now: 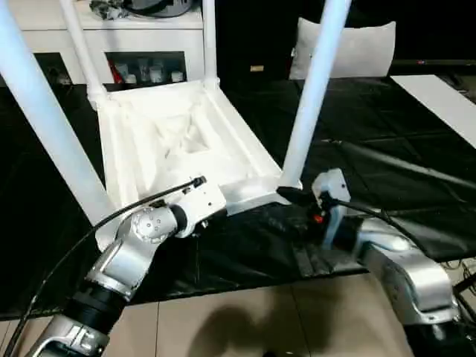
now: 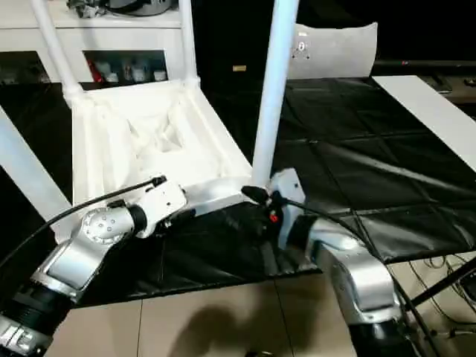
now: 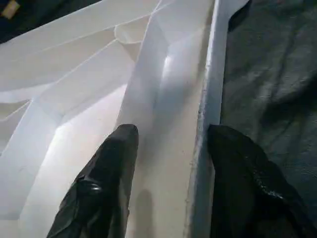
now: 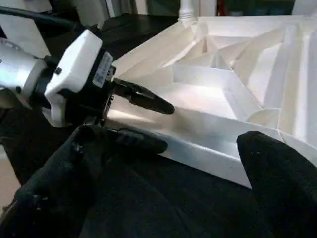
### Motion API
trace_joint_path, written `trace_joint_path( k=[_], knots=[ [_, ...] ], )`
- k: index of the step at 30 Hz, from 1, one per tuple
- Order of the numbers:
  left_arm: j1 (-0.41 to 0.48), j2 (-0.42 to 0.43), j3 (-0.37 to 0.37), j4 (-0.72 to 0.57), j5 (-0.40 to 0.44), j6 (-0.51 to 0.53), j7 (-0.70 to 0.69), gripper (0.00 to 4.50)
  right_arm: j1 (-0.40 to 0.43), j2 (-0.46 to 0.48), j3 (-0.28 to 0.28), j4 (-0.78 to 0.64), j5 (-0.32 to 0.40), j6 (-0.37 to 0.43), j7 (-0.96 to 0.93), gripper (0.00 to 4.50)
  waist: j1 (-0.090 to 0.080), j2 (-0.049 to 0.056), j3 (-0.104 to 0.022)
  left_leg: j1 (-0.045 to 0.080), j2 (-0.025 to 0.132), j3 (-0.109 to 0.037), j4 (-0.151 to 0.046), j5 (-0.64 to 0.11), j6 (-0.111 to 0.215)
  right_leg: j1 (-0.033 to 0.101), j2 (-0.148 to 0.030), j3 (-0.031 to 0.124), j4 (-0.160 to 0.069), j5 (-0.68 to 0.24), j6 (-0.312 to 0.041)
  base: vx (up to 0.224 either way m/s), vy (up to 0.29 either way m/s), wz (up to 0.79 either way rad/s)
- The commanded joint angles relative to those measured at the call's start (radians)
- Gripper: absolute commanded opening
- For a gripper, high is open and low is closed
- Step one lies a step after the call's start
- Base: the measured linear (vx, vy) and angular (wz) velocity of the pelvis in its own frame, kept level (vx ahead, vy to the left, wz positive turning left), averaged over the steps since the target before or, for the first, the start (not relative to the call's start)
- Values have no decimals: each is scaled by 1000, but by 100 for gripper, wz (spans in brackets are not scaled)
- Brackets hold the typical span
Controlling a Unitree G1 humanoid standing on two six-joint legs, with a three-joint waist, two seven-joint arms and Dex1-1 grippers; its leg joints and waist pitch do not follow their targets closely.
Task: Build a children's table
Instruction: Rotate table base
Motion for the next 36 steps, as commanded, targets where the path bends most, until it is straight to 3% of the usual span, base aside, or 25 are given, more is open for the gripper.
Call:
trace_joint_path(
  k=[1,6,8,9,10,13,15,17,18,19,20,24,26,30,34,36],
  knots=[
    [-11,7,53,21,17,-6,56,247,-23,7,6,23,-23,-18,-21,450,6,1,-57,-18,18,2,-71,-141,61,61,-60,53,-68,-432,-41,0,0,0],
    [23,-56,133,-11,-84,-2,74,247,-79,35,19,94,-49,-57,-43,450,9,7,-62,-18,20,3,-69,-104,61,63,-62,56,-56,-373,-79,0,0,0],
    [71,-91,182,-79,-196,16,39,266,-111,48,19,138,-57,-70,-54,450,12,4,-63,-22,24,4,-68,-81,65,63,-64,61,-45,-322,-111,0,0,0],
    [71,-91,182,-79,-196,16,39,277,-111,48,19,138,-57,-70,-54,450,11,2,-63,-24,24,4,-68,-78,65,64,-64,63,-41,-311,-120,0,0,0],
    [102,-96,198,-121,-248,29,14,277,-129,54,17,163,-64,-77,-65,450,14,3,-63,-22,24,6,-68,-79,66,63,-64,65,-40,-307,-125,0,0,0],
    [160,-85,208,-192,-309,51,-40,309,-157,63,15,209,-74,-93,-72,450,17,1,-61,-23,22,9,-68,-85,67,62,-62,67,-38,-325,-124,0,0,0],
    [210,-78,225,-246,-350,82,-76,322,-183,74,9,256,-82,-116,-87,450,17,8,-57,-19,22,11,-70,-107,60,57,-60,67,-44,-369,-111,0,0,0],
    [269,-47,230,-299,-373,91,-123,327,-220,88,-5,327,-93,-157,-112,450,14,5,-56,-19,21,9,-73,-135,55,57,-61,65,-49,-407,-99,0,0,0],
    [280,-39,232,-306,-379,93,-132,352,-230,92,-11,347,-94,-164,-120,450,11,7,-53,-16,21,10,-73,-153,51,52,-58,65,-54,-428,-91,0,0,0],
    [294,-25,234,-315,-386,94,-144,362,-243,99,-24,373,-90,-173,-129,450,10,-3,-53,-16,19,11,-73,-160,52,53,-55,65,-57,-440,-79,0,0,0],
    [309,-8,239,-328,-401,97,-157,364,-258,104,-37,404,-89,-184,-140,450,11,5,-51,-12,20,10,-75,-168,50,51,-54,65,-58,-447,-80,0,0,0],
    [335,31,252,-362,-433,104,-195,405,-298,105,-67,482,-96,-222,-174,450,14,2,-52,-11,25,8,-76,-148,44,51,-54,69,-46,-397,-96,0,0,0],
    [363,69,282,-387,-466,116,-241,409,-335,96,-128,566,-79,-271,-225,450,15,2,-54,-14,24,9,-77,-131,43,54,-56,72,-36,-356,-116,0,0,0],
    [377,93,297,-394,-483,121,-269,447,-358,83,-164,624,-81,-307,-263,450,13,2,-47,-9,18,14,-75,-180,32,49,-53,73,-46,-427,-104,0,0,0],
    [427,166,327,-396,-539,125,-355,450,-416,17,-286,794,-58,-391,-370,450,16,1,-48,-6,15,13,-74,-208,34,45,-55,70,-51,-486,-83,0,0,0],
    [447,183,338,-405,-573,144,-391,450,-421,-7,-309,834,-53,-406,-391,450,24,0,-47,2,15,18,-71,-209,34,39,-53,70,-51,-486,-86,0,0,0]
  ],
)
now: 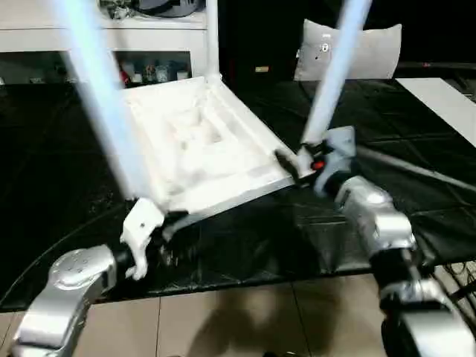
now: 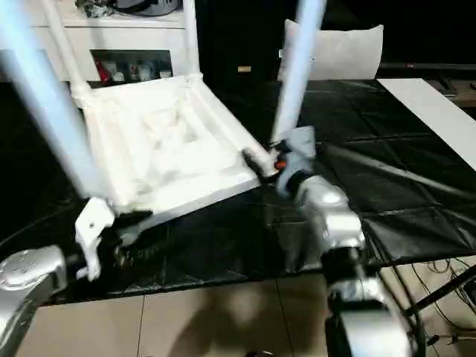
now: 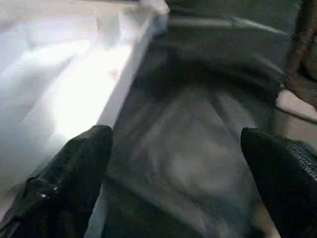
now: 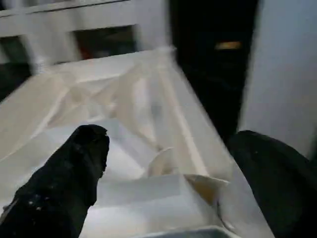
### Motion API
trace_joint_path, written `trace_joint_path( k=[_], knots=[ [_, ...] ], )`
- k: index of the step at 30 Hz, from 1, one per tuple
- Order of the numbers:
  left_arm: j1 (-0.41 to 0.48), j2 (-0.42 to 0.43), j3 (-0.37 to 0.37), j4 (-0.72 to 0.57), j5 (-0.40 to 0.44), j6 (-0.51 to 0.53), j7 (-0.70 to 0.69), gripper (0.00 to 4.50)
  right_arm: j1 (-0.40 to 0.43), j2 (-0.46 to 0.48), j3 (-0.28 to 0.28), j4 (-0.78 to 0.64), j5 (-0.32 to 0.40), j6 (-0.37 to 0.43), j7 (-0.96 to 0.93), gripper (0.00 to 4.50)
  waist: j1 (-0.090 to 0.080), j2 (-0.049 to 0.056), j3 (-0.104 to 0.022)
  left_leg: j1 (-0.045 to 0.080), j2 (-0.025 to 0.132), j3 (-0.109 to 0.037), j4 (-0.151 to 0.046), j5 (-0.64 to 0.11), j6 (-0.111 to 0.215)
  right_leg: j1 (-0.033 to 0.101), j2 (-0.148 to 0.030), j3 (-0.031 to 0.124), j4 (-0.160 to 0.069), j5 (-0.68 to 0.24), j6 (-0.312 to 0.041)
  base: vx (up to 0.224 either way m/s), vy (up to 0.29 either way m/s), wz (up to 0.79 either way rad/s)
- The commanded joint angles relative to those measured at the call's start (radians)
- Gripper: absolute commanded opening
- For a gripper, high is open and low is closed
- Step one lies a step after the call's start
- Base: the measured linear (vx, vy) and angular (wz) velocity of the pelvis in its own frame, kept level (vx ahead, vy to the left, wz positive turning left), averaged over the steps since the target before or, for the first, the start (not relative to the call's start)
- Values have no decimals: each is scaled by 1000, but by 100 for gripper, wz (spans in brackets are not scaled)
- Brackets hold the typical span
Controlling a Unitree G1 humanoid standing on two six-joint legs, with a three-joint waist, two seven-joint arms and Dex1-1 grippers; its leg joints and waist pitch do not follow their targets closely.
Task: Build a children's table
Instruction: Rotate table base
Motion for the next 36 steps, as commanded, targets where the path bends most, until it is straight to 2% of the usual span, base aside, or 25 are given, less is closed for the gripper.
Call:
trace_joint_path(
  k=[1,4,8,12,13,14,16,17,20,22,23,24,28,29,31,32,34,35,36],
  knots=[
    [15,19,33,-6,-28,27,-25,450,-5,-53,-82,47,11,-35,-61,450,-7,8,-50,1,16,13,-76,-208,38,50,-49,60,-76,-478,-77,0,0,0],
    [26,31,46,-10,-46,37,-42,450,0,-65,-86,60,9,-50,-47,450,-2,6,-52,-8,15,11,-78,-199,42,58,-47,58,-72,-462,-67,0,0,0],
    [-12,13,70,61,-45,-9,-22,450,28,-57,-59,44,-13,-60,-11,450,-20,3,-51,-17,8,10,-75,-199,57,62,-45,54,-79,-484,-61,0,0,0],
    [-58,3,92,142,-40,-52,0,450,69,-47,-10,-5,-20,-59,68,450,-33,2,-54,-19,7,9,-72,-196,67,63,-44,50,-82,-501,-52,0,0,0],
    [-115,12,107,209,-42,-50,-8,450,96,-46,10,-48,-17,-28,103,450,-34,2,-54,-18,8,8,-72,-194,68,62,-44,50,-83,-502,-52,0,0,0],
    [-150,24,114,201,-46,-19,0,450,126,-47,33,-95,-17,-2,131,450,-32,6,-55,-13,8,6,-73,-195,68,62,-43,50,-82,-500,-45,0,0,0],
    [-160,27,116,175,-52,6,9,450,142,-47,45,-118,-17,13,138,450,-31,5,-56,-15,17,2,-76,-179,61,65,-46,53,-72,-460,-62,0,0,0],
    [-176,28,116,140,-61,32,21,450,162,-43,64,-140,-27,35,141,450,-31,3,-57,-17,20,3,-77,-155,59,66,-47,58,-62,-404,-93,0,0,0],
    [-154,17,118,95,-73,24,28,450,172,-37,83,-135,-49,49,131,450,-31,4,-58,-19,20,5,-75,-138,60,67,-50,60,-56,-368,-122,0,0,0],
    [-143,-7,101,41,-94,13,30,450,164,-23,89,-93,-72,53,99,450,-31,0,-57,-21,20,8,-75,-133,59,67,-52,62,-58,-368,-132,0,0,0],
    [-150,-20,90,24,-105,11,30,450,156,-16,91,-69,-84,53,81,450,-30,3,-56,-18,18,10,-74,-136,58,65,-53,62,-60,-381,-136,0,0,0],
    [-166,-30,79,22,-114,13,23,450,151,-12,94,-59,-94,56,64,450,-31,4,-54,-20,16,11,-74,-148,56,65,-50,61,-64,-406,-127,0,0,0],
    [-228,-77,27,13,-152,45,-7,450,122,-2,98,-16,-101,78,29,450,-23,4,-53,-10,15,10,-74,-171,47,61,-49,57,-73,-461,-94,0,0,0],
    [-244,-90,14,16,-152,53,-7,450,115,0,100,-6,-103,76,28,450,-19,3,-54,-9,16,10,-74,-170,42,61,-51,58,-71,-457,-94,0,0,0],
    [-287,-119,-15,50,-130,62,9,450,98,4,101,20,-108,73,24,450,-18,-6,-57,-13,19,9,-74,-147,42,64,-51,61,-65,-420,-97,0,0,0],
    [-307,-132,-27,70,-113,64,21,450,89,7,100,34,-112,72,21,450,-14,-2,-58,-11,19,10,-74,-131,43,63,-50,62,-61,-395,-105,0,0,0],
    [-366,-173,-59,143,-71,52,44,450,62,18,101,77,-122,57,25,450,-14,-8,-61,-19,16,11,-71,-93,45,69,-50,65,-53,-342,-117,0,0,0],
    [-387,-185,-75,168,-61,47,45,450,51,22,102,94,-122,62,29,450,-13,-8,-62,-18,15,12,-70,-87,47,69,-50,65,-52,-335,-120,0,0,0],
    [-407,-196,-93,192,-58,43,31,450,42,21,109,110,-130,62,30,450,-14,-13,-62,-20,13,13,-69,-81,52,71,-52,64,-54,-343,-119,0,0,0]
  ],
)
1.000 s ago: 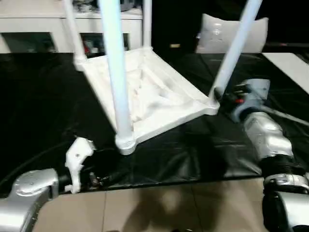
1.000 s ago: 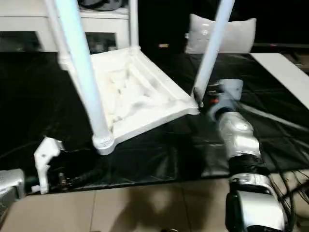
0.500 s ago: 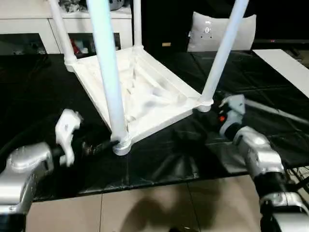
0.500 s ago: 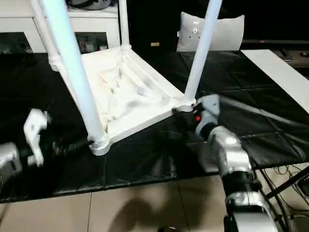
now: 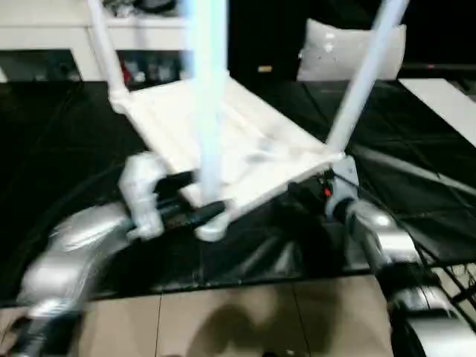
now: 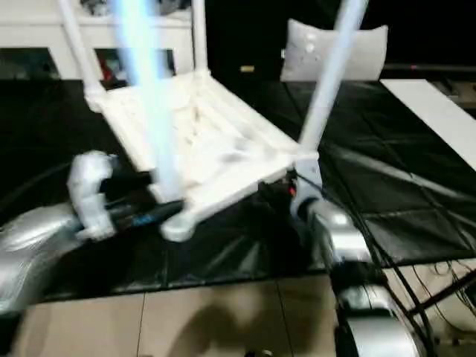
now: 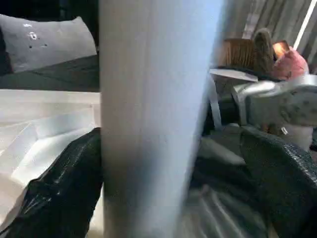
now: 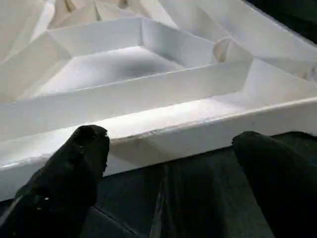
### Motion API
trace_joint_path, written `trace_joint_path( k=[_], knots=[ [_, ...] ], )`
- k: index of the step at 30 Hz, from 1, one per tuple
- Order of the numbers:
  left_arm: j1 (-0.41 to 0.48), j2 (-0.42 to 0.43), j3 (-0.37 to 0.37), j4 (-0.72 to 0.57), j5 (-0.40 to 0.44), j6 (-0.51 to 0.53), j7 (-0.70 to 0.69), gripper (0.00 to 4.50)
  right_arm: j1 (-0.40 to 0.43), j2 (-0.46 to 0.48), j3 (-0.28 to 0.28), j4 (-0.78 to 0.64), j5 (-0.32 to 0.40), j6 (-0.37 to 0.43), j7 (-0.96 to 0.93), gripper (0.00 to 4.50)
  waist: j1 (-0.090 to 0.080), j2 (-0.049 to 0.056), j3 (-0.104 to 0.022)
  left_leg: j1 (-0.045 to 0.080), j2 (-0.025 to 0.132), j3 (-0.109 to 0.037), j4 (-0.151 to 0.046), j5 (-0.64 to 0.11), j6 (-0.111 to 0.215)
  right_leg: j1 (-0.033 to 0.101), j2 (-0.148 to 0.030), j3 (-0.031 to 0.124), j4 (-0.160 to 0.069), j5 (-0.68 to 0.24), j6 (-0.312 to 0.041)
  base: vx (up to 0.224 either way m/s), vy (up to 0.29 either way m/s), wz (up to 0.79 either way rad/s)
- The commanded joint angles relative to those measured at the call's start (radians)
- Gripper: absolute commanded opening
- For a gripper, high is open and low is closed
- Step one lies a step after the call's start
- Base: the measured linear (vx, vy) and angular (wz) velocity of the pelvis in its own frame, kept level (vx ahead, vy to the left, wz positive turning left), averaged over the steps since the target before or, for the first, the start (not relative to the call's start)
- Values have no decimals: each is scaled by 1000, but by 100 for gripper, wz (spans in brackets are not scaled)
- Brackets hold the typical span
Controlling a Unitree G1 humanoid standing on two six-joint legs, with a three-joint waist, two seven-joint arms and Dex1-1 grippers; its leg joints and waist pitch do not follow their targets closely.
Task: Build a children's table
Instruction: Rotate table base
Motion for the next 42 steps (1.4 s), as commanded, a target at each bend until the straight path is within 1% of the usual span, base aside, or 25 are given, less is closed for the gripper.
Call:
trace_joint_path(
  k=[1,2,3,4,5,8,9,10,11,13,14,16,17,18,19,20,21,23,26,29,33,35,39,41,42],
  knots=[
    [-21,-9,-39,38,24,-6,-13,450,-14,-4,13,32,-19,-3,-1,450,1,-4,-65,-18,12,12,-68,-75,52,74,-55,63,-54,-337,-118,0,0,0],
    [-29,-12,-51,41,24,-5,-25,450,-18,-6,17,41,-24,-4,-2,450,1,-3,-64,-19,13,12,-69,-71,54,73,-56,63,-55,-339,-118,0,0,0],
    [-44,-25,-72,41,15,6,-47,450,-25,-10,22,55,-31,-9,0,450,-2,-8,-65,-21,15,11,-69,-66,52,76,-57,63,-52,-338,-117,0,0,0],
    [-50,-33,-78,36,5,14,-58,450,-27,-11,24,60,-32,-14,2,450,-2,-6,-66,-18,15,12,-68,-63,53,74,-57,64,-53,-335,-118,0,0,0],
    [-62,-48,-93,25,-12,25,-76,450,-26,-11,24,56,-27,-20,17,450,-1,-11,-67,-18,17,13,-67,-51,55,74,-59,65,-48,-316,-132,0,0,0],
    [-79,-65,-122,3,-30,37,-100,450,-22,-5,23,39,-21,-23,38,450,-2,-11,-65,-18,19,13,-67,-49,58,74,-57,65,-46,-299,-140,0,0,0],
    [-94,-83,-135,1,-34,37,-105,450,-18,0,18,24,-14,-21,57,450,-3,-5,-65,-18,18,14,-67,-55,59,74,-57,65,-48,-299,-142,0,0,0],
    [-94,-83,-135,1,-34,37,-105,450,-18,0,18,24,-14,-21,57,450,-4,-8,-65,-17,19,15,-67,-56,60,73,-57,65,-49,-297,-143,0,0,0],
    [-109,-102,-141,4,-38,35,-103,450,-16,1,12,17,-9,-8,59,450,-4,-11,-64,-19,18,15,-68,-62,60,76,-56,65,-50,-308,-141,0,0,0],
    [-114,-109,-142,6,-38,31,-101,450,-17,0,11,18,-9,2,53,450,-5,-14,-63,-21,16,15,-67,-67,59,77,-57,65,-52,-322,-136,0,0,0],
    [-119,-120,-145,4,-41,34,-105,450,-16,-10,1,32,-10,7,32,450,-8,-10,-63,-21,14,15,-66,-76,57,77,-58,63,-57,-350,-125,0,0,0],
    [-121,-121,-148,4,-37,35,-108,450,-14,-17,-6,40,-11,4,24,450,-12,-14,-64,-23,13,14,-65,-77,56,78,-57,61,-59,-365,-115,0,0,0],
    [-122,-118,-148,15,-28,32,-106,450,-10,-29,-21,42,-3,18,23,450,-14,-11,-64,-23,13,13,-65,-78,58,77,-56,60,-59,-368,-113,0,0,0],
    [-122,-117,-149,18,-25,30,-105,450,-8,-30,-23,41,-2,19,23,450,-17,-11,-64,-23,13,14,-64,-77,63,77,-54,60,-60,-363,-111,0,0,0],
    [-121,-116,-148,23,-14,27,-107,450,-6,-34,-35,41,1,27,19,450,-18,-11,-64,-22,14,13,-64,-75,66,76,-54,60,-59,-357,-114,0,0,0],
    [-121,-116,-147,25,-12,27,-108,450,-6,-36,-42,43,2,33,16,450,-18,-8,-64,-22,14,13,-64,-76,66,76,-54,59,-59,-357,-116,0,0,0],
    [-120,-115,-146,26,-12,27,-110,450,-6,-39,-50,45,4,40,14,450,-19,-10,-65,-21,14,14,-64,-74,68,76,-53,59,-59,-350,-118,0,0,0],
    [-119,-112,-142,27,-15,29,-112,450,-5,-43,-63,48,7,55,9,450,-18,-8,-65,-20,16,13,-64,-72,69,75,-53,60,-57,-335,-130,0,0,0],
    [-120,-107,-142,29,-16,29,-111,450,-1,-46,-74,46,13,61,4,450,-17,-8,-66,-19,17,13,-64,-68,66,76,-53,60,-55,-326,-135,0,0,0],
    [-118,-97,-142,28,-15,26,-118,450,1,-57,-80,47,-1,26,-33,450,-15,-9,-66,-19,17,14,-64,-66,64,75,-54,60,-54,-322,-137,0,0,0],
    [-113,-83,-148,17,-14,29,-134,450,-13,-68,-109,80,-10,-24,-110,450,-13,-9,-66,-18,15,14,-65,-63,56,75,-54,60,-53,-328,-129,0,0,0],
    [-113,-78,-149,17,-14,30,-137,450,-17,-70,-103,88,-17,-5,-116,450,-14,-12,-66,-19,14,15,-64,-63,58,76,-52,60,-51,-317,-130,0,0,0],
    [-115,-74,-150,18,-11,29,-136,450,-8,-60,-93,75,-16,-3,-101,450,-15,-12,-65,-20,13,15,-64,-76,64,76,-53,59,-55,-342,-123,0,0,0],
    [-115,-74,-151,15,-12,32,-138,450,-5,-52,-89,76,-11,0,-83,450,-16,-11,-65,-19,14,15,-64,-76,65,74,-53,59,-56,-349,-120,0,0,0],
    [-115,-74,-153,9,-14,35,-138,450,-6,-42,-82,80,-3,8,-52,450,-15,-7,-65,-20,14,14,-64,-74,65,75,-53,59,-55,-343,-123,0,0,0]
  ],
)
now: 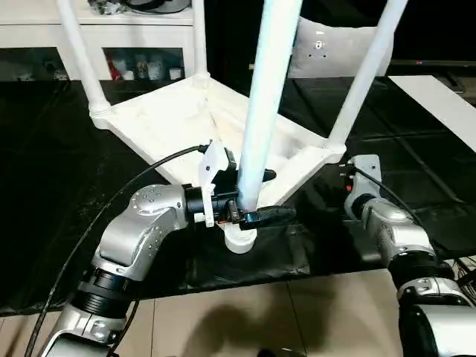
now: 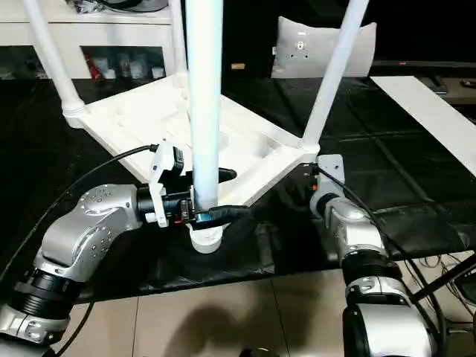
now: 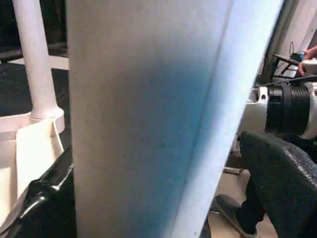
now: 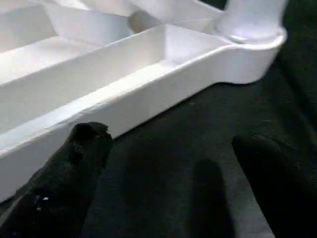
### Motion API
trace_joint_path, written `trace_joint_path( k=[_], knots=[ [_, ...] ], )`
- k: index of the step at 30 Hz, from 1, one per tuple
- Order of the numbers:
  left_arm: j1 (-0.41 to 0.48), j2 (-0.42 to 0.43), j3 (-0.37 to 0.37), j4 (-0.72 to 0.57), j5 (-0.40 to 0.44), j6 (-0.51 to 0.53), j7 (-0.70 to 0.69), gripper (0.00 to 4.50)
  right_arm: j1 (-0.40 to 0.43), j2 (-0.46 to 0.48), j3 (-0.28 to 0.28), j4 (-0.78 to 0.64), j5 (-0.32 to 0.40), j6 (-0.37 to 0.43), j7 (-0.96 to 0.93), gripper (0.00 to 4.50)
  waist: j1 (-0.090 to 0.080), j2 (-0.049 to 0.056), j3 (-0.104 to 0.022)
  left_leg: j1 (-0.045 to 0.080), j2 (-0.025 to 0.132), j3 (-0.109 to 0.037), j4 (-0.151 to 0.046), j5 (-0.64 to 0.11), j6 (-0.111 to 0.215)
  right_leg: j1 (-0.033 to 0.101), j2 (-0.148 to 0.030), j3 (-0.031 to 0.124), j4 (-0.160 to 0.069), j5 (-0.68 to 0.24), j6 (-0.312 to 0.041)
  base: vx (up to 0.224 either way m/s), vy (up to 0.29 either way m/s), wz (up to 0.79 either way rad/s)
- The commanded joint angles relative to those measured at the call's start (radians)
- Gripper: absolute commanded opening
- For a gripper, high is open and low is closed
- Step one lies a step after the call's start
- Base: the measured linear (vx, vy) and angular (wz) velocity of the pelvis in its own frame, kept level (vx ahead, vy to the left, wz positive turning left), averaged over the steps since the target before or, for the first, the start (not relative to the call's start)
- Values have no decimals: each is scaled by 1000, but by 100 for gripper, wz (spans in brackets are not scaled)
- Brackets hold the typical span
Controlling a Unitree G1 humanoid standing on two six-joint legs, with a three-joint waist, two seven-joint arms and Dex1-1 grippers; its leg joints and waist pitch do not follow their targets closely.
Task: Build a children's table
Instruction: Rotate table base
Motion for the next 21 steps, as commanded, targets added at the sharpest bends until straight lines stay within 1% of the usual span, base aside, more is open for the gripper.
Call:
trace_joint_path(
  k=[1,2,3,4,5,6,7,8,10,11,12,13,14,15,16,17,18,19,20,21],
  knots=[
    [-6,0,-26,-31,6,3,-21,450,2,6,8,4,6,17,31,450,5,0,-69,-20,14,12,-64,-74,66,77,-54,59,-56,-335,-125,0,0,0],
    [-7,-2,-31,-39,2,10,-23,450,1,15,26,9,-4,17,40,450,5,3,-70,-20,16,12,-64,-66,68,77,-54,60,-52,-312,-136,0,0,0],
    [-7,-2,-35,-43,1,12,-25,450,2,19,32,8,-6,22,47,450,5,1,-70,-20,17,11,-64,-62,67,77,-55,61,-51,-303,-141,0,0,0],
    [-8,-4,-43,-51,-1,16,-28,450,3,27,44,5,-10,30,62,450,6,2,-69,-19,18,12,-64,-63,67,77,-55,61,-51,-298,-148,0,0,0],
    [-9,-16,-65,-77,-11,28,-34,450,4,44,64,2,-13,41,91,450,4,-3,-70,-21,18,11,-65,-62,65,79,-54,61,-47,-291,-151,0,0,0],
    [-9,-20,-70,-84,-13,29,-36,450,3,48,67,3,-14,42,96,450,5,-2,-70,-20,18,11,-65,-63,65,78,-55,61,-47,-291,-154,0,0,0],
    [-10,-34,-84,-99,-19,36,-34,450,-1,57,78,9,-18,44,114,450,3,-2,-70,-22,18,11,-64,-60,66,81,-57,62,-45,-284,-160,0,0,0],
    [-16,-53,-98,-108,-23,45,-27,450,-12,65,98,19,-33,46,131,450,2,-2,-69,-22,18,11,-64,-57,66,80,-57,62,-47,-283,-162,0,0,0],
    [-20,-60,-102,-107,-23,45,-25,450,-15,66,105,23,-39,43,135,450,2,-3,-69,-22,17,12,-64,-59,67,80,-58,62,-49,-290,-163,0,0,0],
    [-38,-82,-107,-88,-17,43,-12,450,-12,68,129,16,-52,25,179,450,1,-2,-68,-22,17,12,-63,-67,67,80,-57,61,-50,-302,-161,0,0,0],
    [-39,-84,-107,-87,-16,43,-10,450,-11,68,129,15,-52,24,180,450,0,-4,-67,-23,16,13,-63,-72,67,80,-56,61,-53,-311,-158,0,0,0],
    [-65,-116,-104,-57,-8,40,19,450,-6,72,138,3,-53,7,197,450,0,-5,-67,-24,15,13,-63,-82,67,81,-57,60,-56,-333,-148,0,0,0],
    [-76,-129,-102,-44,-5,40,33,450,-4,73,136,-2,-50,-1,197,450,0,-6,-66,-23,12,15,-61,-89,68,80,-56,59,-62,-359,-135,0,0,0],
    [-88,-143,-104,-32,3,39,47,450,-2,73,135,-9,-45,6,201,450,0,-8,-66,-24,11,13,-61,-91,70,81,-56,58,-65,-383,-121,0,0,0],
    [-88,-143,-104,-32,3,39,47,450,-2,73,135,-9,-45,6,201,450,1,-6,-66,-24,11,12,-62,-94,70,81,-56,56,-67,-394,-115,0,0,0],
    [-103,-165,-107,-15,17,33,67,450,0,72,131,-16,-41,27,204,450,0,-9,-66,-23,11,13,-61,-93,73,79,-55,55,-71,-411,-101,0,0,0],
    [-103,-165,-107,-15,17,33,67,450,0,72,131,-16,-41,27,204,450,0,-9,-66,-23,11,13,-61,-93,73,79,-55,55,-71,-411,-101,0,0,0],
    [-118,-189,-106,10,38,19,99,450,2,78,112,-31,-14,51,225,450,1,-9,-67,-23,10,13,-60,-90,75,78,-55,54,-72,-414,-95,0,0,0],
    [-128,-208,-104,29,53,8,122,450,4,82,96,-40,5,74,239,450,0,-3,-66,-22,9,13,-60,-93,84,78,-50,53,-76,-413,-90,0,0,0],
    [-144,-233,-103,55,71,-4,151,450,9,87,88,-58,23,107,262,450,-1,-7,-66,-25,9,12,-60,-91,89,80,-47,51,-75,-404,-85,0,0,0]
  ],
)
